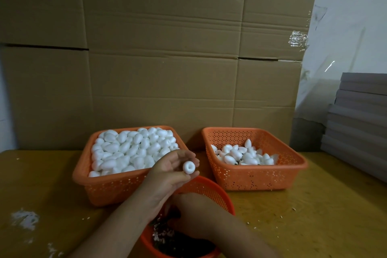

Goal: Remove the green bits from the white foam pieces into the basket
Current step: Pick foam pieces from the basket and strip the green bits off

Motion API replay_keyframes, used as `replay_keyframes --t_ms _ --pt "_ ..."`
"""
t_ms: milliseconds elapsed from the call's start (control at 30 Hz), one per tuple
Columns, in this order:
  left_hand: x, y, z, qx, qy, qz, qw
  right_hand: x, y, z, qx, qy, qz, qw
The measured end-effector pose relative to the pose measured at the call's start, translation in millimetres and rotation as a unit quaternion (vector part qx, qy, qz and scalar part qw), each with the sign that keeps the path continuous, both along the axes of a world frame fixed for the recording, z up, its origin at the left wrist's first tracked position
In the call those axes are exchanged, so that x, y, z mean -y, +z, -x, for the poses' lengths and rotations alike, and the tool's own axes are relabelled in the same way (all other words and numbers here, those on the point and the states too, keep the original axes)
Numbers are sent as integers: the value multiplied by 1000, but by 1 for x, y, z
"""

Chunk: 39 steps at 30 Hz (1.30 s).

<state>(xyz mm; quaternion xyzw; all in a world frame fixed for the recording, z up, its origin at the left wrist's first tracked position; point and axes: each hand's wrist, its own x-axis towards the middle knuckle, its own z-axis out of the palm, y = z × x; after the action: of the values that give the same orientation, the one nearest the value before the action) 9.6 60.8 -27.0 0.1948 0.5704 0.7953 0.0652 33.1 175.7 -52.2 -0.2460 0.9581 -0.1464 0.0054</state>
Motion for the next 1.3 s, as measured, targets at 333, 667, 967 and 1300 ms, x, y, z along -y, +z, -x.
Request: replay_keyframes --t_ms 333,667,967,1300 --pt "-3 1 -8 -17 30 39 999 0 2 0 9 11 15 1000" --pt "-1 1 -3 -14 10 5 1000 -1 2 0 14 9 26 1000" --pt "1 2 0 8 51 -24 998 -3 4 -1 14 10 26 999" --pt "2 6 2 31 76 -11 997 -2 6 -2 25 6 28 999"
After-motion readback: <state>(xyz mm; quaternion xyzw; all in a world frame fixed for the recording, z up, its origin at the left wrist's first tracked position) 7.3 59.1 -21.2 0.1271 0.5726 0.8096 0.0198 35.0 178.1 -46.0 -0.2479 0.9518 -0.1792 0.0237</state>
